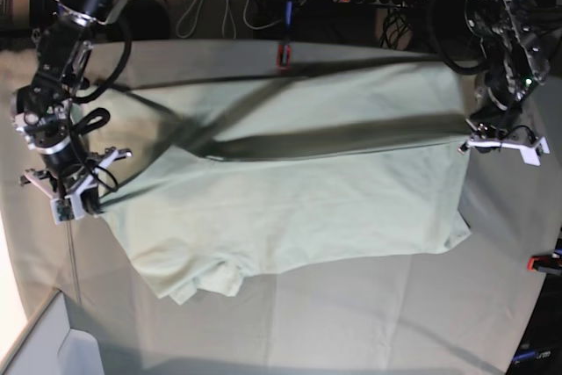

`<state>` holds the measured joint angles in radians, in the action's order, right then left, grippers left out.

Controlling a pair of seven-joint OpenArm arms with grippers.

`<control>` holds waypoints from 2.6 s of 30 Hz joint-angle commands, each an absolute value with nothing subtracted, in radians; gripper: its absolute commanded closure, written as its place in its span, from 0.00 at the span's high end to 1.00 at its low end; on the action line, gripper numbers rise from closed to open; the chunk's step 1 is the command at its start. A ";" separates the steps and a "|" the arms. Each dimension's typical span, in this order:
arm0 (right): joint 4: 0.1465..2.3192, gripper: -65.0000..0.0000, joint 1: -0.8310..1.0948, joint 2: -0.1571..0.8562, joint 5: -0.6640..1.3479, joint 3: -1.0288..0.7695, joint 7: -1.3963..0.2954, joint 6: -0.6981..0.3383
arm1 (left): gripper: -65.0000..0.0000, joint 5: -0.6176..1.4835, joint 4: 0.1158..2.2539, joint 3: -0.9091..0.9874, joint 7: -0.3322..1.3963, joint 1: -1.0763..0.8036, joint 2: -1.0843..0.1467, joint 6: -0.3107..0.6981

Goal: Layout the t-shirt on the table in an organized manner, then fold the t-shirt properly

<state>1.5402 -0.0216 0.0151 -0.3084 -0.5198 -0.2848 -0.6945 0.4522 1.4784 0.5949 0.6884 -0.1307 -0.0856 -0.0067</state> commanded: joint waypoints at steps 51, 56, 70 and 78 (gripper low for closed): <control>1.584 0.44 0.131 0.070 -0.297 -0.492 -0.249 -0.698 | 0.62 0.450 1.552 0.636 0.670 -0.320 -0.018 -0.004; 1.589 0.44 0.139 0.067 -0.297 -0.493 -0.255 -0.698 | 0.61 0.450 1.448 0.636 0.662 -0.311 -0.022 -0.004; 1.583 0.44 0.262 0.058 -0.297 -0.541 -0.255 -0.698 | 0.00 0.455 1.541 0.674 0.670 -0.305 -0.044 -0.002; 1.587 0.44 0.337 0.065 -0.297 -0.553 -0.251 -0.698 | 0.00 0.450 1.543 0.682 0.670 -0.295 -0.048 -0.002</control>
